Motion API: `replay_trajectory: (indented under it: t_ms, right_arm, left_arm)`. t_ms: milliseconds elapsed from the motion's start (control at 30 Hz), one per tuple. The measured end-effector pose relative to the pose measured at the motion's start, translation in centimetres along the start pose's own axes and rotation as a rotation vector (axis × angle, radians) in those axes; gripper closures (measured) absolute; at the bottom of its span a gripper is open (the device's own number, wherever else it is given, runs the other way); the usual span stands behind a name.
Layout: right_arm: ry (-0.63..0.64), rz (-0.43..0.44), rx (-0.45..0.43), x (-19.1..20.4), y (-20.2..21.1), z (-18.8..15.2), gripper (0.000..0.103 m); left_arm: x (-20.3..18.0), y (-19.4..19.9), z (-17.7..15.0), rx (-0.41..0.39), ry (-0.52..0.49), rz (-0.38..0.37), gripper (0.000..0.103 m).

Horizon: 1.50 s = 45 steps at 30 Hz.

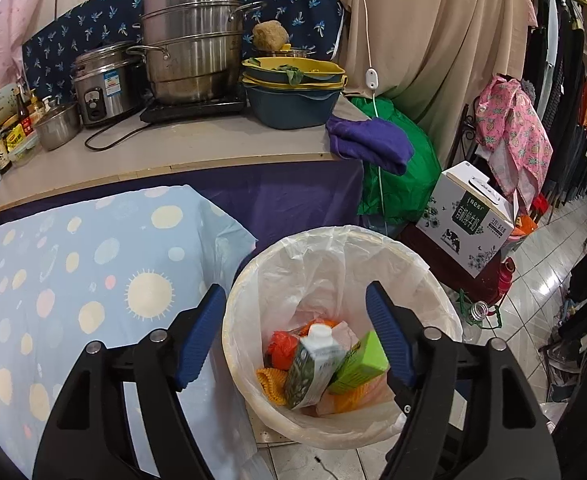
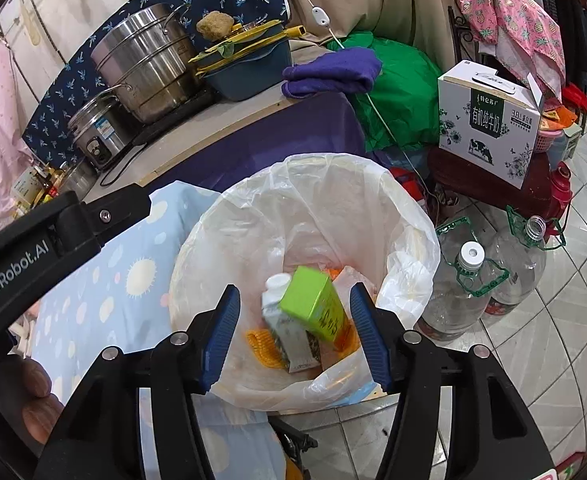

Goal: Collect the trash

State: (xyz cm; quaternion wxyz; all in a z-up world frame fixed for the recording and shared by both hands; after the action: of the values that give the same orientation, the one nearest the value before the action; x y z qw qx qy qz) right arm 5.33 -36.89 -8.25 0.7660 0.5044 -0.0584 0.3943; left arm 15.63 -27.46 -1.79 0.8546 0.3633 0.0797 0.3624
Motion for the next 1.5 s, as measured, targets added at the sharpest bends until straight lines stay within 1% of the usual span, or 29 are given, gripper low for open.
replay_trajectory:
  t_ms: [167,300,367,633,767,933,1000,1100,1267,1500]
  right_arm:
    - [0.005,0.008,-0.006,0.4,0.4,0.0,0.044]
    - [0.010,0.015,-0.011,0.6,1.0,-0.2,0.041]
    - [0.014,0.017,-0.015,0.8,1.3,-0.3,0.040]
    - [0.056,0.011,-0.025,1.7,2.6,-1.2,0.037]
    - [0.084,0.009,-0.032,2.4,3.4,-2.0,0.032]
    - [0.135,0.003,-0.037,3.7,4.6,-3.4,0.029]
    - [0.151,0.003,-0.043,4.2,5.1,-3.9,0.023]
    - [0.175,0.004,-0.048,5.0,5.8,-4.7,0.020]
    - [0.204,-0.006,-0.023,5.5,5.9,-5.9,0.019]
    - [0.227,-0.018,-0.008,5.8,6.1,-7.5,0.019]
  left_arm:
    - [0.6,0.4,-0.1,-0.006,0.011,0.013,0.028]
    - [1.2,1.1,-0.4,-0.013,0.006,0.047,0.019]
    - [1.6,1.6,-0.7,-0.015,0.009,0.059,0.017]
    - [3.6,3.7,-2.2,-0.001,0.023,0.118,0.015]
    - [4.5,4.7,-3.1,0.010,0.041,0.141,0.013]
    - [5.7,5.9,-4.6,0.033,0.045,0.194,0.011]
    - [6.2,6.1,-5.2,0.051,0.059,0.203,0.010]
    - [7.0,6.6,-6.4,0.068,0.082,0.213,0.009]
    - [8.0,7.4,-8.2,0.083,0.105,0.247,0.008]
    - [8.7,7.9,-10.1,0.108,0.107,0.275,0.007]
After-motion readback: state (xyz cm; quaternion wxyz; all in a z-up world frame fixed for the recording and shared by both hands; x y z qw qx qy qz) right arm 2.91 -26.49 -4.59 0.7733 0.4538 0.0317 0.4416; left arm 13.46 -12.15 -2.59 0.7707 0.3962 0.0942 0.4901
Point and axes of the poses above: each gripper's, at about its wrist camera, not at the fingertips, and y roughly against the way its jaws point, x to its left, z to its top, the point moved 4 cm from there along -y, roughly the way its jaws point, and after that the axes turned 15 degrees about -y, right-handed, at the moved point
